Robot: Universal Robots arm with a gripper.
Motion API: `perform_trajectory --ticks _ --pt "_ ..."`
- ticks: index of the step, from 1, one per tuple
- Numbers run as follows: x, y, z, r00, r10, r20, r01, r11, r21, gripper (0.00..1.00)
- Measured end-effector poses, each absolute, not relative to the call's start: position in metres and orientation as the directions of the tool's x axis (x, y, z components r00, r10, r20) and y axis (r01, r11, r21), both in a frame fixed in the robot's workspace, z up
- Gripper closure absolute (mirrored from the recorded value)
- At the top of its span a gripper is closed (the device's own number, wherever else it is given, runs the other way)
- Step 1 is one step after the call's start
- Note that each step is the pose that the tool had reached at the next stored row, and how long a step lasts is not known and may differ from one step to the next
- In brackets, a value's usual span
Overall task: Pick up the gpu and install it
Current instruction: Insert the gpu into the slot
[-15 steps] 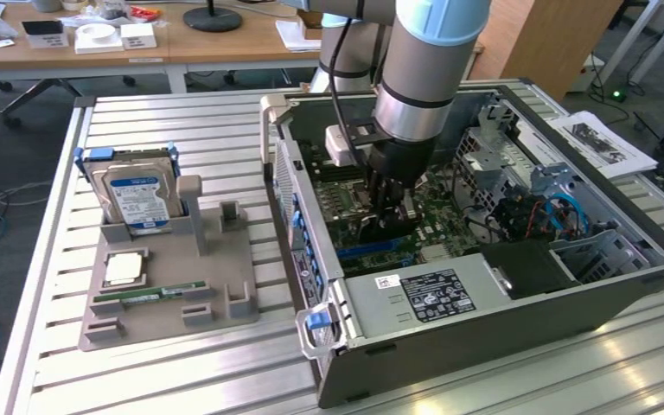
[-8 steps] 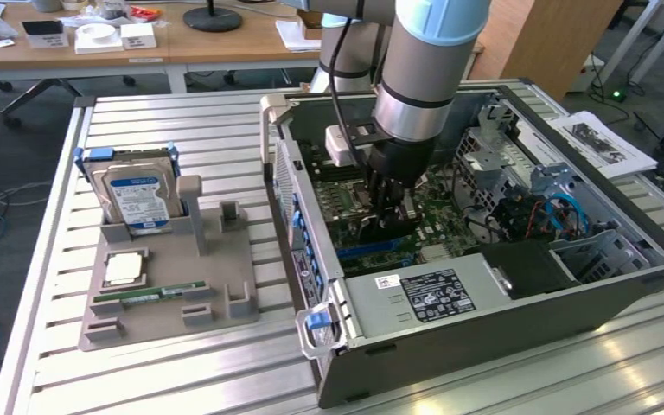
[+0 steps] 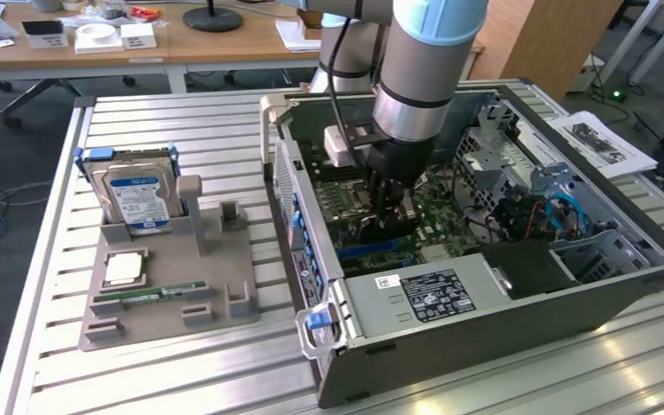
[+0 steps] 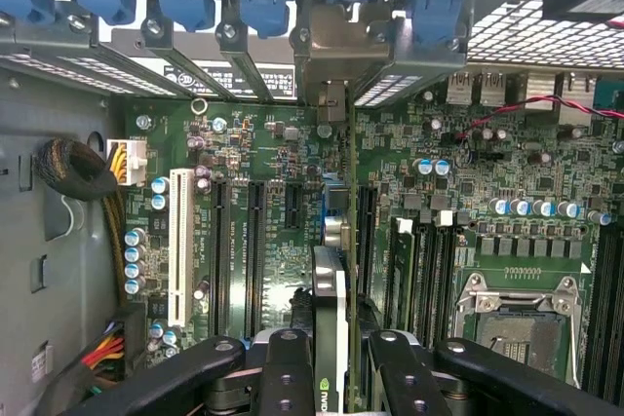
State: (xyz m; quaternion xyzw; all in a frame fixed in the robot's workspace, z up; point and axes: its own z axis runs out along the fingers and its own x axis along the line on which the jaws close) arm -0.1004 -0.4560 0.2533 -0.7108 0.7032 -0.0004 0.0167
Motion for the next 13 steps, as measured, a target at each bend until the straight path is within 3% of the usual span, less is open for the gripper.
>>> perform_trajectory --ticks 13 --pt "-0.1015 -0.4561 0.2532 0.011 -1.0 -0.023 -1.0 -0.01 -0.029 0.73"
